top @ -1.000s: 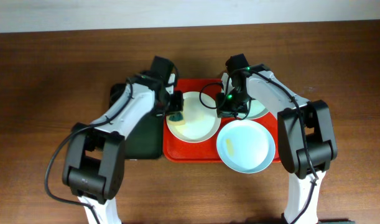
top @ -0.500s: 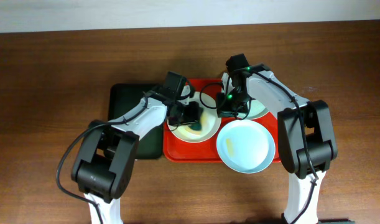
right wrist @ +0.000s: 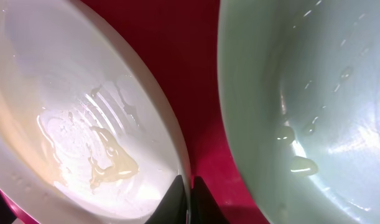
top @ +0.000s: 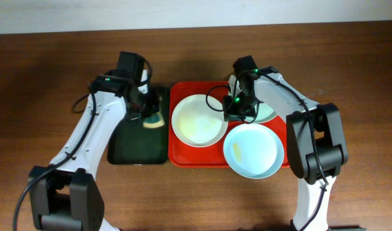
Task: Clean dirty plates on tray and stack at the side
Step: 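Move the sponge with left gripper back to the black tray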
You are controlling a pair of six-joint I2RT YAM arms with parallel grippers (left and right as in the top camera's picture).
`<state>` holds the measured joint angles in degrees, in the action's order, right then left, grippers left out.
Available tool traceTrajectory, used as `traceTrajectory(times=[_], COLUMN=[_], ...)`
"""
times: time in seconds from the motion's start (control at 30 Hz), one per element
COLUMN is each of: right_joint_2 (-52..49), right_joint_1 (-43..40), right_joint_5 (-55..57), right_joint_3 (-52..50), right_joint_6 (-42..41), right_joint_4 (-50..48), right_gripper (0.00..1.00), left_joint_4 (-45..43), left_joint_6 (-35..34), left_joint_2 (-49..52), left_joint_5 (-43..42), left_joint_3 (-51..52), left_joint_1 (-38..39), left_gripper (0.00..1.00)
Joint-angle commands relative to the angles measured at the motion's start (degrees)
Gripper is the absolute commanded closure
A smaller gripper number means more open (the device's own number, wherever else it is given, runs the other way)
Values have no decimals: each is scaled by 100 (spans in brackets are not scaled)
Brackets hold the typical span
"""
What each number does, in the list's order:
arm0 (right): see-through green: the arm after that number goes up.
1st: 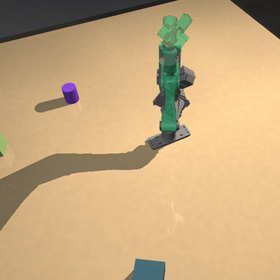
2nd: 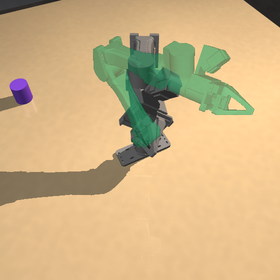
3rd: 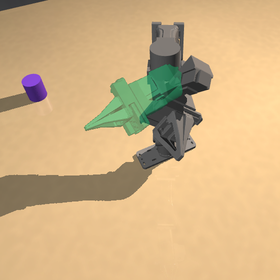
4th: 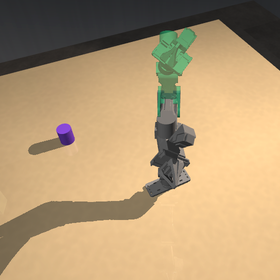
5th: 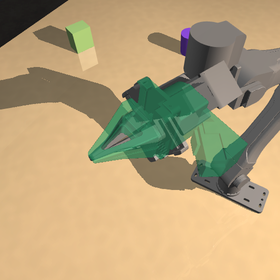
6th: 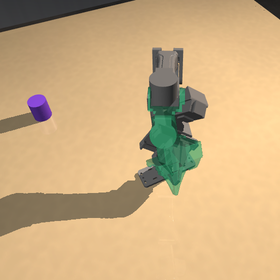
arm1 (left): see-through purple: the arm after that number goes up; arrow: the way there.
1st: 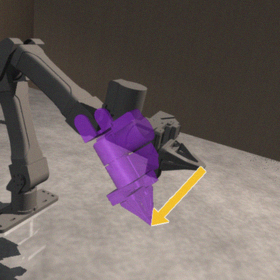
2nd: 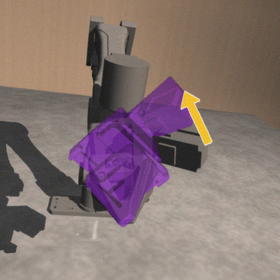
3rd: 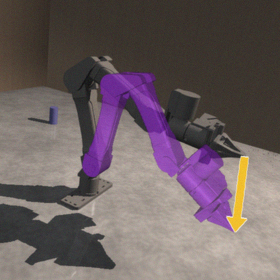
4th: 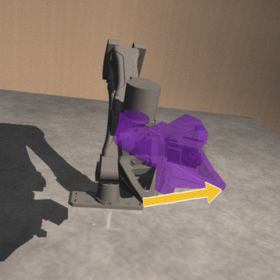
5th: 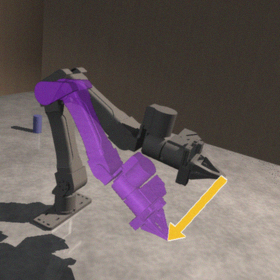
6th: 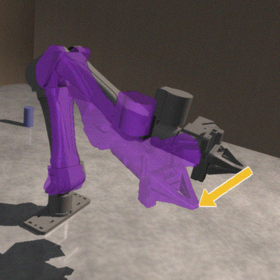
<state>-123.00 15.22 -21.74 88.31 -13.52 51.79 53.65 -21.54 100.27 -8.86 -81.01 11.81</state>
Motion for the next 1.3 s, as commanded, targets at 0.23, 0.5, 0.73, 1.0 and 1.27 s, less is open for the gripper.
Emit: traceTrajectory(times=[0.23,0.5,0.73,1.0,1.27], right_joint_2=[48,48,48,48,48], right_joint_1=[48,50,52,52,52], right_joint_5=[-162,-162,-162,-164,-120], right_joint_3=[-24,-24,-24,-24,-24], right_joint_6=[-350,-350,-350,-350,-330], right_joint_4=[-98,-83,-83,-48,-44], right_gripper=[95,96,96,96,74], left_joint_4=[-229,-1401,-1705,-1386,-31], left_joint_6=[743,824,822,820,640], left_joint_2=[33,33,33,-4,-407], left_joint_5=[1038,1034,1034,1014,1016], left_joint_3=[776,1700,1971,1530,-468], left_joint_1=[-166,-175,-175,-188,-448], left_gripper=[100,100,99,43,35])
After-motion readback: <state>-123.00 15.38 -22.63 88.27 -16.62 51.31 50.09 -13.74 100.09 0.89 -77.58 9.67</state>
